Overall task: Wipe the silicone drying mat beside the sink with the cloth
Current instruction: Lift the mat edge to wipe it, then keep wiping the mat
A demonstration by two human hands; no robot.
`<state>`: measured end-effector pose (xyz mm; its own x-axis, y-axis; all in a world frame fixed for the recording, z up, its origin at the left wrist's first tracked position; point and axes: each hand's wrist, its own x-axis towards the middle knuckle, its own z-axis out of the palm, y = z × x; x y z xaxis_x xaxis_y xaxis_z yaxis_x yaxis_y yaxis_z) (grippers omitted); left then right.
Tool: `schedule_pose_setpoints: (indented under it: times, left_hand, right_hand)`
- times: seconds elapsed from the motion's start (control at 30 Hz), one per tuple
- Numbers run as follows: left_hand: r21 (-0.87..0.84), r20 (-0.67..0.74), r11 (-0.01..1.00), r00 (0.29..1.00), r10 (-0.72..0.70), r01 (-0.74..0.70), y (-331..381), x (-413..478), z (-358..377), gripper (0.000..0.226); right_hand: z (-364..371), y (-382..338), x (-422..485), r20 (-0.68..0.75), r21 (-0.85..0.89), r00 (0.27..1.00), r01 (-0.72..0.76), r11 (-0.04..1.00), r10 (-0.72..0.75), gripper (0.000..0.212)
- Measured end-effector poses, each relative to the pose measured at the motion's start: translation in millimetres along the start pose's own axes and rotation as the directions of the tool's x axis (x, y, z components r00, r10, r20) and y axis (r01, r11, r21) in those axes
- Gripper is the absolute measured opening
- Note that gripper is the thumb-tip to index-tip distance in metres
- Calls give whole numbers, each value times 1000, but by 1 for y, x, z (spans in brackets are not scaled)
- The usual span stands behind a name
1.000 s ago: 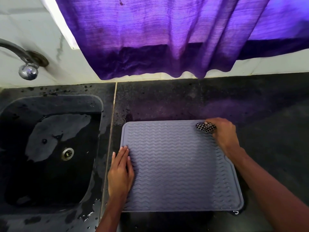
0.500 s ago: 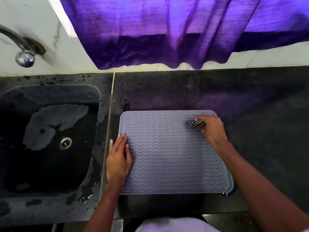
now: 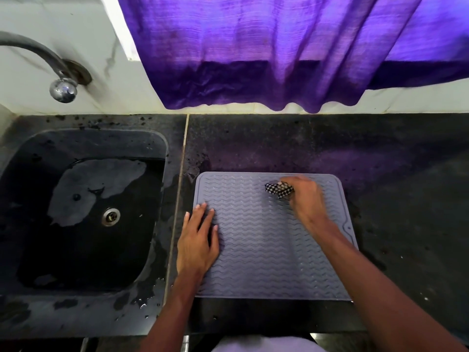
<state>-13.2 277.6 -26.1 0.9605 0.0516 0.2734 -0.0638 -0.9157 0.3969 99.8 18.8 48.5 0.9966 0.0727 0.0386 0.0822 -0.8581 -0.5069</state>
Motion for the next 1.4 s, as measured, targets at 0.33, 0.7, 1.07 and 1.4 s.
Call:
schedule_pose_setpoints:
  times: [0.33, 0.7, 1.07, 1.4]
  left_hand:
    - [-47, -38, 999, 999, -2, 0, 1, 2, 0, 44]
    - [-53, -26, 998, 1000, -16, 15, 1, 3, 1, 44]
    - [-55, 0, 998, 1000, -29, 29, 1, 3, -1, 45]
    - [-33, -35, 999, 999, -20, 19, 1, 3, 2, 44]
  right_hand:
    - [54, -27, 0, 10, 4, 999, 35, 999, -35, 51]
    - [64, -75, 12, 76, -32, 989, 133, 991, -130, 46]
    - [80, -120, 34, 169, -38, 973, 165, 986, -156, 45]
    - [91, -142, 21, 135, -38, 971, 205, 978, -198, 42]
